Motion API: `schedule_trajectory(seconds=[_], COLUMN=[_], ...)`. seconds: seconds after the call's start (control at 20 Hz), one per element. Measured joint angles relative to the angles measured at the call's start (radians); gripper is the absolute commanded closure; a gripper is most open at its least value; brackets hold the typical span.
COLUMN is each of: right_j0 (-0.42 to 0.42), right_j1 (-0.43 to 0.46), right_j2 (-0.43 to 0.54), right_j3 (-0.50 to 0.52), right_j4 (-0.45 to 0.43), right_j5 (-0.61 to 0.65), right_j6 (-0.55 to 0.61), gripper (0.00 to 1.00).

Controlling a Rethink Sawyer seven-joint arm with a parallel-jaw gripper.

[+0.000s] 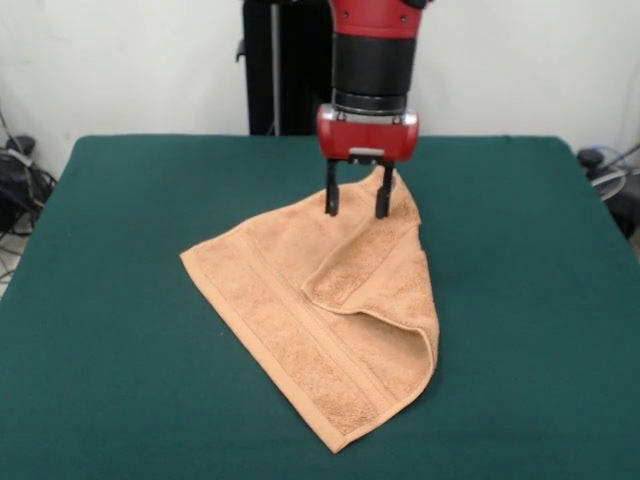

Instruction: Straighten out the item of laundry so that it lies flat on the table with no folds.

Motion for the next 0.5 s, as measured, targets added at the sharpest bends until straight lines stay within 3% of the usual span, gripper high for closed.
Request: schedule_trajectory(seconds=[0.5], right_j0=[-0.025], right_j1=[0.025], right_j2=[0.014], right_j3=[0.0], right_j4=[0.0], right_j5=[0.0], right_j6=[0.0], gripper=[0.0])
